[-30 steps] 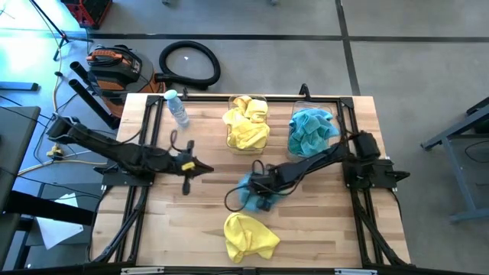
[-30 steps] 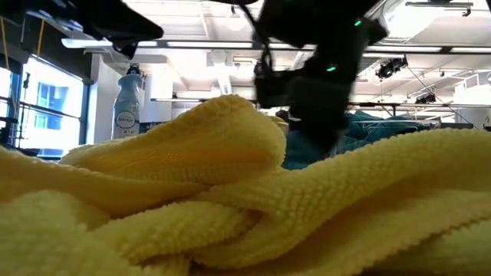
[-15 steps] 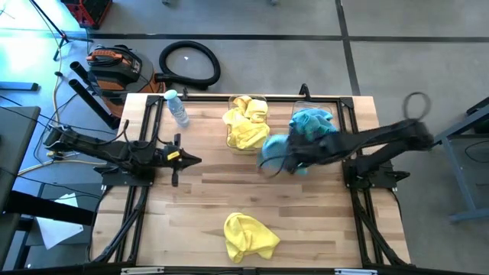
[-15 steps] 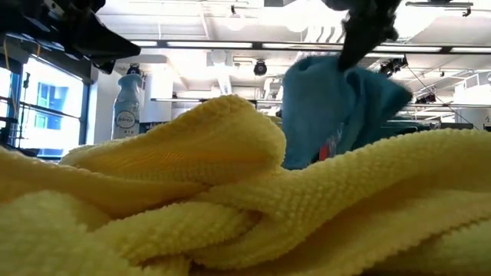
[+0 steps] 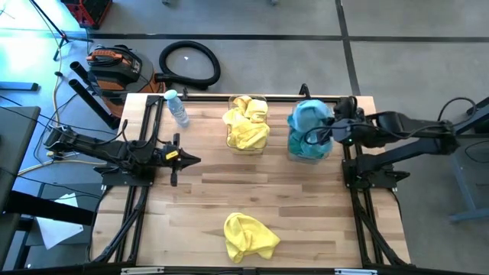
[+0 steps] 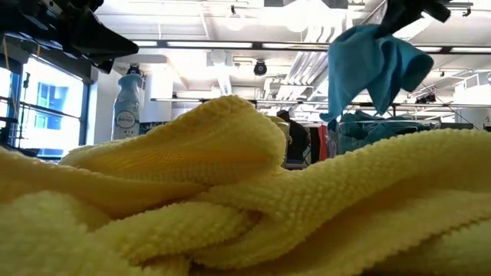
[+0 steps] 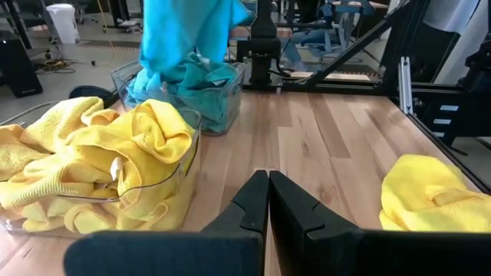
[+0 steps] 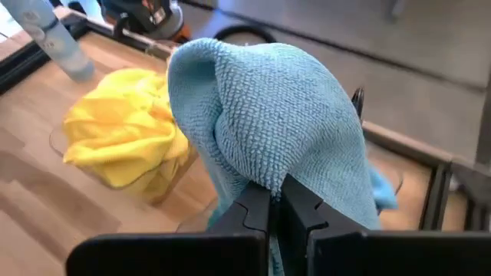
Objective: Sort microfiber towel by color & place in baskets
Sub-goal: Put the blue towel into the right transparent bin
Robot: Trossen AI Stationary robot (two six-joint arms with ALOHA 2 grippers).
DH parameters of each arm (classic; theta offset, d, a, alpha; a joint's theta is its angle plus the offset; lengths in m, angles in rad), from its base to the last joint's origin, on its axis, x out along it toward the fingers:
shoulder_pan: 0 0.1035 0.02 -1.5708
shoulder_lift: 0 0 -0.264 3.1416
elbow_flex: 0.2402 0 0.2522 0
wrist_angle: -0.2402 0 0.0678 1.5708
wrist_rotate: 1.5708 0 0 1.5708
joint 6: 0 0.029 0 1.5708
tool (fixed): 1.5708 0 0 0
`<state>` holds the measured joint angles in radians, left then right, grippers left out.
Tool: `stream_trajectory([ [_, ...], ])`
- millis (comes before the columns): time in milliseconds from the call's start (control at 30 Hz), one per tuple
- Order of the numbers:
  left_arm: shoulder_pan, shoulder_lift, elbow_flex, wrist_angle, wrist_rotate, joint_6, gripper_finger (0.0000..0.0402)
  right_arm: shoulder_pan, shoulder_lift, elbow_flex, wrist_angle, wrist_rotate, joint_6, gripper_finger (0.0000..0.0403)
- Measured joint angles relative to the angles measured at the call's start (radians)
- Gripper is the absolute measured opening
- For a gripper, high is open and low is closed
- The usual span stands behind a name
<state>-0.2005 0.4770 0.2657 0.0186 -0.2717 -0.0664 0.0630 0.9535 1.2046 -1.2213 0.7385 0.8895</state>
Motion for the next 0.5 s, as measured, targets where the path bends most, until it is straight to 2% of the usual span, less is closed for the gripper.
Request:
stream_trajectory([
  [133,0.000,0.000,0.000,0.000,0.000,-0.001,0.0000,0.006,-0.011,-0.029,-0.047,-0.004,0.086,0.0000],
  [333,0.000,0.000,0.000,0.000,0.000,-0.010,0.0000,-0.010,-0.008,-0.030,-0.200,0.175,0.236,0.0000],
  [500,0.000,0.000,0.000,-0.005,0.000,-0.009,0.0000,-0.056,0.006,-0.030,-0.320,0.167,0.325,0.0000],
])
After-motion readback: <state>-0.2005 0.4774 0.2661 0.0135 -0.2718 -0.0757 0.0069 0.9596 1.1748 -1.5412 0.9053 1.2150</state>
